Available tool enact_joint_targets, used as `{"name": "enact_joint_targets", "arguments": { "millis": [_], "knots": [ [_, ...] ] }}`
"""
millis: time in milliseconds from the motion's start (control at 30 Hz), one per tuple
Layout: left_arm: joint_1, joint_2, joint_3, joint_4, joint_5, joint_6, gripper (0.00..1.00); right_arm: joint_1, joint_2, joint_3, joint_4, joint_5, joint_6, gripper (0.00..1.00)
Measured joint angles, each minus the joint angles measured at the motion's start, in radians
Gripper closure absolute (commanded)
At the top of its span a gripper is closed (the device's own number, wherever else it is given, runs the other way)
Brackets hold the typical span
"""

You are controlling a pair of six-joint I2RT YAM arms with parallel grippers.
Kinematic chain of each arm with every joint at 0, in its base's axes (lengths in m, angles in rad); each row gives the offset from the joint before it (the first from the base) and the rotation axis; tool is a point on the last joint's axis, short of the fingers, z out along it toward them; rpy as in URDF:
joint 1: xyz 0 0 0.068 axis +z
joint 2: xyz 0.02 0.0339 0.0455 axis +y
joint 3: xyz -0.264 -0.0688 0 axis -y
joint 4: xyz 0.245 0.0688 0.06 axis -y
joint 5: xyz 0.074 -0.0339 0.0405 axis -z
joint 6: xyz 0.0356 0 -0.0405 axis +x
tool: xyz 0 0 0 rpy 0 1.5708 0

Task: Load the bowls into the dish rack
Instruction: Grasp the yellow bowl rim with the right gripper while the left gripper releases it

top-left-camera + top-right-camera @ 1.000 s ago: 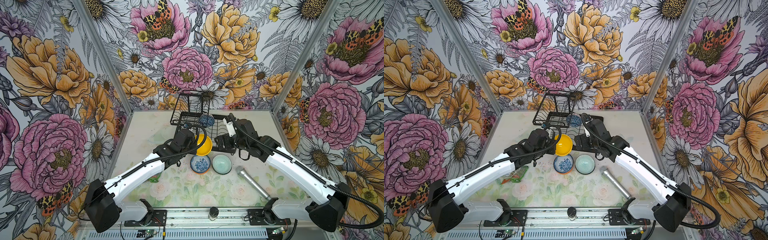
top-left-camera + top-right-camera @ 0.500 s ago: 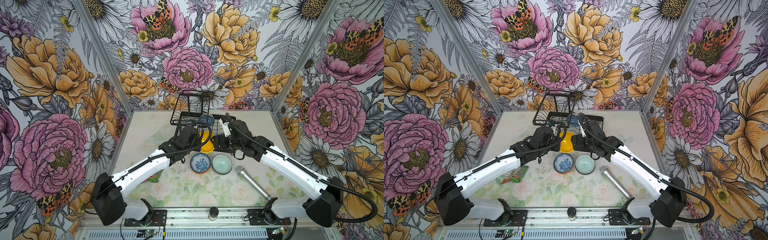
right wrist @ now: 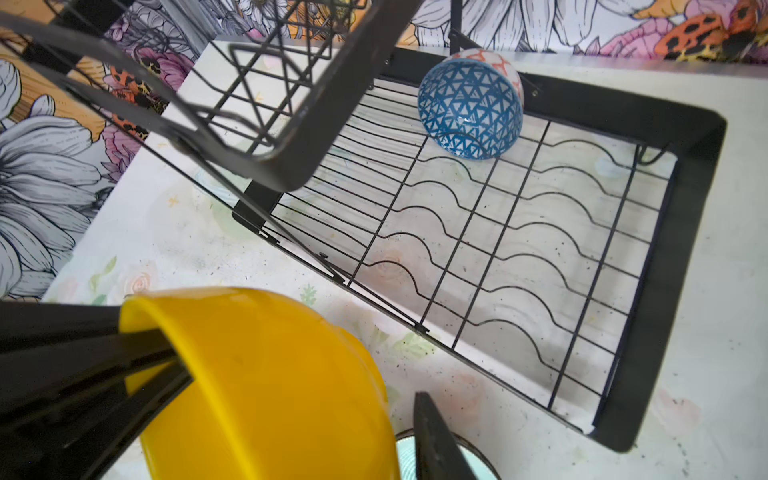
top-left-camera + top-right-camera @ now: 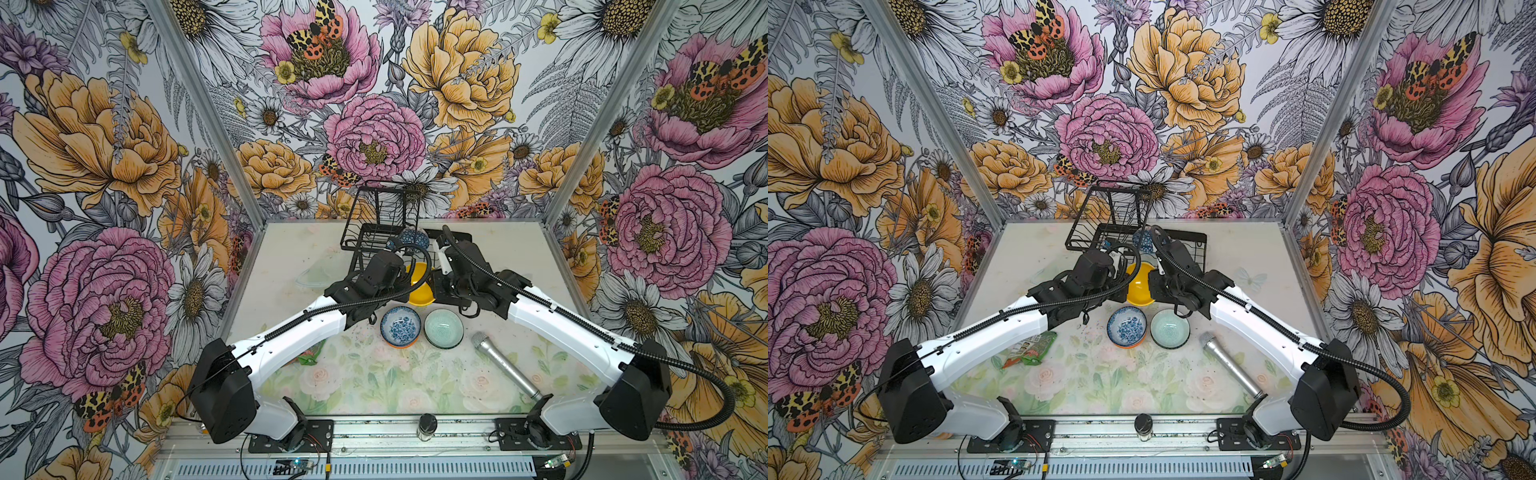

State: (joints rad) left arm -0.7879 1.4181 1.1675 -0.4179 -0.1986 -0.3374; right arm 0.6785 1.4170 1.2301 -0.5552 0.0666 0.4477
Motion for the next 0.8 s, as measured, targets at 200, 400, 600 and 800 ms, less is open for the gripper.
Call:
{"name": "enact_joint_targets", "arguments": {
  "millis": [200, 400, 600, 800],
  "knots": [
    [-0.018, -0.002, 0.010, -0.002, -0.024, 0.035, 1.00, 0.004, 0.018, -0.004, -0.022, 0.060, 0.006, 1.00],
    [0.002, -0.027, 0.011, -0.050, 0.003, 0.065, 0.40, -0.002, 0.011, -0.010, -0.019, 0.061, -0.016, 1.00],
    [0.058, -0.119, 0.008, -0.138, 0.023, 0.101, 0.04, -0.029, -0.005, -0.018, -0.015, 0.095, -0.094, 1.00],
    [0.101, -0.175, -0.012, -0.192, 0.047, 0.120, 0.01, -0.085, -0.028, -0.056, 0.027, 0.167, -0.228, 1.00]
  ]
}}
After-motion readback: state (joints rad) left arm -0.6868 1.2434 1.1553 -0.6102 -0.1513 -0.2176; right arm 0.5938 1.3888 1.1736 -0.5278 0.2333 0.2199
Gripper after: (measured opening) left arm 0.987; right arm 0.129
